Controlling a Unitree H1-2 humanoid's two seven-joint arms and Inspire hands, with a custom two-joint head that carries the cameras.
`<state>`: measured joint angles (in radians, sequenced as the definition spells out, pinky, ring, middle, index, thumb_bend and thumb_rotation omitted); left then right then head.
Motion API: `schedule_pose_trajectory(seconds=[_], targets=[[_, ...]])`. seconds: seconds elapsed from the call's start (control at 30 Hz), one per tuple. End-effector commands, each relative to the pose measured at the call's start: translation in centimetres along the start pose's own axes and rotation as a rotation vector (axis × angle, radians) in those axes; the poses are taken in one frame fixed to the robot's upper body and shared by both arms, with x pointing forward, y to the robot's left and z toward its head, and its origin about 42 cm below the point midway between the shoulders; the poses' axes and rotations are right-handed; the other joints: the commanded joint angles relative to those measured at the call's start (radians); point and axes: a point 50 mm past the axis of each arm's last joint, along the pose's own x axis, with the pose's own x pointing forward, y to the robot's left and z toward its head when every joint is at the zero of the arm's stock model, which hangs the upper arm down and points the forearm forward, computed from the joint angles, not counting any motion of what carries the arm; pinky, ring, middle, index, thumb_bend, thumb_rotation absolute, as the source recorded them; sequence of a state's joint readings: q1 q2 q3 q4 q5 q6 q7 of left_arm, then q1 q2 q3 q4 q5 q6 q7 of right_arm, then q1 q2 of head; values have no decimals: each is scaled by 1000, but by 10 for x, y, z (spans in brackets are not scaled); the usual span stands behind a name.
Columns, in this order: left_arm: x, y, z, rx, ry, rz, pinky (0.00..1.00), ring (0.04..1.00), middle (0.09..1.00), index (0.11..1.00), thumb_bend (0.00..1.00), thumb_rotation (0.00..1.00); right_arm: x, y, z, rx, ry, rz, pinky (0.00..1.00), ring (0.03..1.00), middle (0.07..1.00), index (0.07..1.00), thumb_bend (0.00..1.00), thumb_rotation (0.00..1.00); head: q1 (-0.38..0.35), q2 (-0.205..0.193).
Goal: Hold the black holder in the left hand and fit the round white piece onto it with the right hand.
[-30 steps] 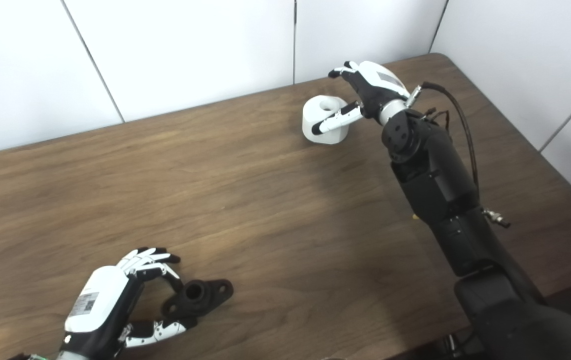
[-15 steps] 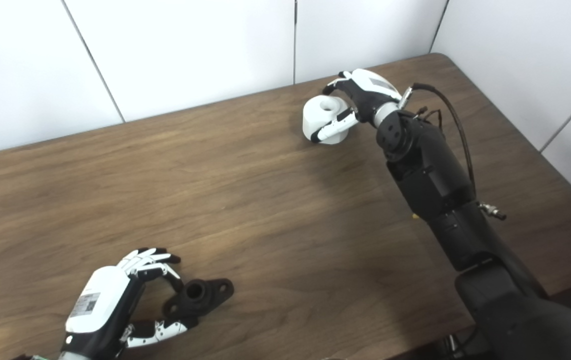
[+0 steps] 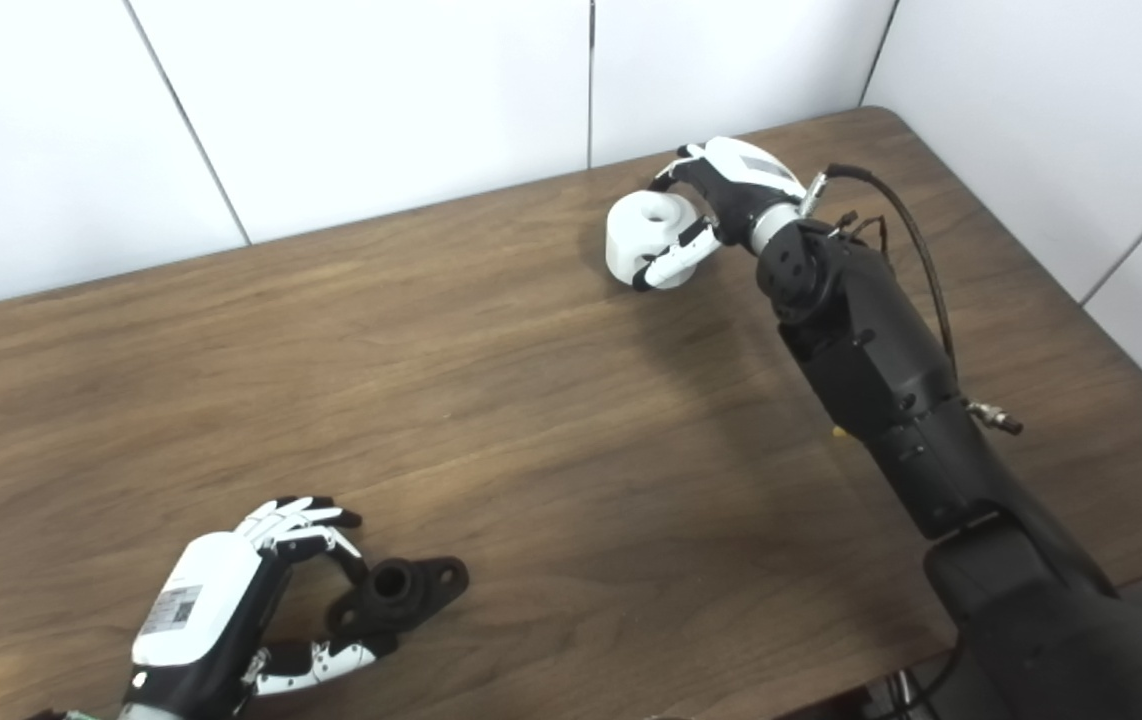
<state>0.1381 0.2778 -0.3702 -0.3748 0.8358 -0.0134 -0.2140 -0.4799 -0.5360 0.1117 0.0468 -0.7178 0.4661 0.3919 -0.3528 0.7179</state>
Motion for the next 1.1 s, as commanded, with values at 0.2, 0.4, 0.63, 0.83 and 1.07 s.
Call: schedule_pose_trajectory(seconds=[0.2, 0.4, 0.63, 0.83, 1.07], targets=[[-6, -4, 2, 0, 7, -48, 894, 846, 771, 486, 518, 49, -1, -35, 9, -24, -52, -106, 920, 1000, 969, 735, 865, 289, -8, 7], [-6, -4, 3, -3, 10, -49, 903, 844, 772, 486, 518, 49, 0, -37, 9, -40, -60, -119, 904, 1000, 956, 715, 866, 291, -7, 6], [-6, -3, 5, -5, 3, -42, 903, 845, 771, 486, 518, 49, 0, -39, 11, -31, -64, -121, 912, 1000, 952, 700, 847, 286, -8, 8], [-6, -3, 5, -6, 4, -42, 905, 847, 771, 486, 518, 49, 0, -40, 10, -35, -77, -130, 897, 992, 936, 684, 845, 309, -7, 9], [-6, -2, 6, -6, 3, -38, 908, 848, 772, 486, 519, 49, 0, -39, 10, -40, -77, -125, 884, 984, 923, 675, 842, 327, -6, 10]])
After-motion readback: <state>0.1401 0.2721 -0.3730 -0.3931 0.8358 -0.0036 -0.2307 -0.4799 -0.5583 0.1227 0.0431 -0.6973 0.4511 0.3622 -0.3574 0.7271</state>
